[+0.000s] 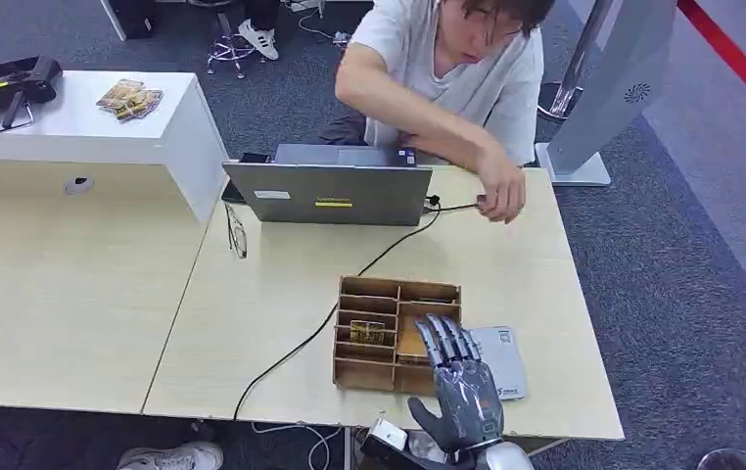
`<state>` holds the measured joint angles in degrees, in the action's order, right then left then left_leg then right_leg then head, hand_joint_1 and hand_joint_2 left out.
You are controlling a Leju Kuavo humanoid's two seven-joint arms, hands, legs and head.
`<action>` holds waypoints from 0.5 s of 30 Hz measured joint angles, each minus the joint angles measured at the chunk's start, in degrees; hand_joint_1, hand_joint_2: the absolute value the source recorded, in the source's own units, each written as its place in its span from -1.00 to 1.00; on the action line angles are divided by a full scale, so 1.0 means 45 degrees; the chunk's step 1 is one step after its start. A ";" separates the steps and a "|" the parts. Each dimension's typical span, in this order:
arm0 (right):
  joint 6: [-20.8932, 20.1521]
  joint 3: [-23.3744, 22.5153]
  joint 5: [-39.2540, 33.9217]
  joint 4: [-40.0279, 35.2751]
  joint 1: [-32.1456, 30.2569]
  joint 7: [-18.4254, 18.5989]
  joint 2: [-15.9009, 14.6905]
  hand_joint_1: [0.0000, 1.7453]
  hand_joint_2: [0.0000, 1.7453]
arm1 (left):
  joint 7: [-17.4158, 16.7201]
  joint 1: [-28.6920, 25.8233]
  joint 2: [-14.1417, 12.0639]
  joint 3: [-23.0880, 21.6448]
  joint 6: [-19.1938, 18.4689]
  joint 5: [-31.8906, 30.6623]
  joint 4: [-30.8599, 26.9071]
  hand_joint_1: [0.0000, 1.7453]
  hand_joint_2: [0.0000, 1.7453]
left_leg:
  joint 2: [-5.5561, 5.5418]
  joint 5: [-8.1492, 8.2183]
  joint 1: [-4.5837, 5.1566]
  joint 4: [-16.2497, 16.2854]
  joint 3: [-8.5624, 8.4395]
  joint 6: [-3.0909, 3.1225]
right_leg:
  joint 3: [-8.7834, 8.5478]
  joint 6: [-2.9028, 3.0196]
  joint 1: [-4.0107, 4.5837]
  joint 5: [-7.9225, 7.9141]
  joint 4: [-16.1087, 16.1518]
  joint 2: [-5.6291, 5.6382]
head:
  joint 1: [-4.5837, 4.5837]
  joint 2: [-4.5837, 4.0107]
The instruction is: Pass the card to the sensor for recognition and then transmit it.
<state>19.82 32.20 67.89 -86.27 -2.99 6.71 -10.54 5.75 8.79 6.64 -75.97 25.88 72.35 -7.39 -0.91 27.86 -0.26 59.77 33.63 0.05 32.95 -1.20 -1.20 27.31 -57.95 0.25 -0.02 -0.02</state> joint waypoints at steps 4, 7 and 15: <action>-0.0010 -0.0019 -0.0010 0.0000 0.0000 0.0000 -0.0010 -0.74 1.00 | 0.0000 0.0001 0.0000 -0.0005 -0.0015 0.0000 0.0000 -1.00 -1.00 | 0.0000 0.0000 0.0000 0.0000 0.0000 0.0000 | 0.0000 0.0000 0.0000 0.0000 0.0000 0.0000 | 0.0000 0.0000; -0.0044 -0.0058 -0.0020 0.0000 0.0000 0.0000 -0.0010 -0.72 1.00 | 0.0000 0.0002 0.0000 -0.0010 -0.0029 0.0000 0.0000 -1.00 -1.00 | 0.0000 0.0000 0.0000 0.0000 0.0000 0.0000 | 0.0000 0.0000 0.0000 0.0000 0.0000 0.0000 | 0.0000 0.0000; -0.0175 -0.0092 -0.0029 0.0005 0.0017 0.0000 -0.0010 -0.68 1.00 | -0.0010 0.0015 0.0005 -0.0087 -0.0073 -0.0044 0.0000 -1.00 -1.00 | 0.0000 0.0000 0.0000 0.0000 0.0000 0.0000 | 0.0000 0.0000 0.0000 0.0000 0.0000 0.0000 | 0.0000 0.0000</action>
<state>19.04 31.78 67.76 -86.25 -2.91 6.71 -10.58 5.70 8.86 6.67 -76.37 25.55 72.15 -7.39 -0.92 27.86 -0.26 59.77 33.63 0.05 32.94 -1.20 -1.20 27.31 -57.95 0.25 -0.02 -0.02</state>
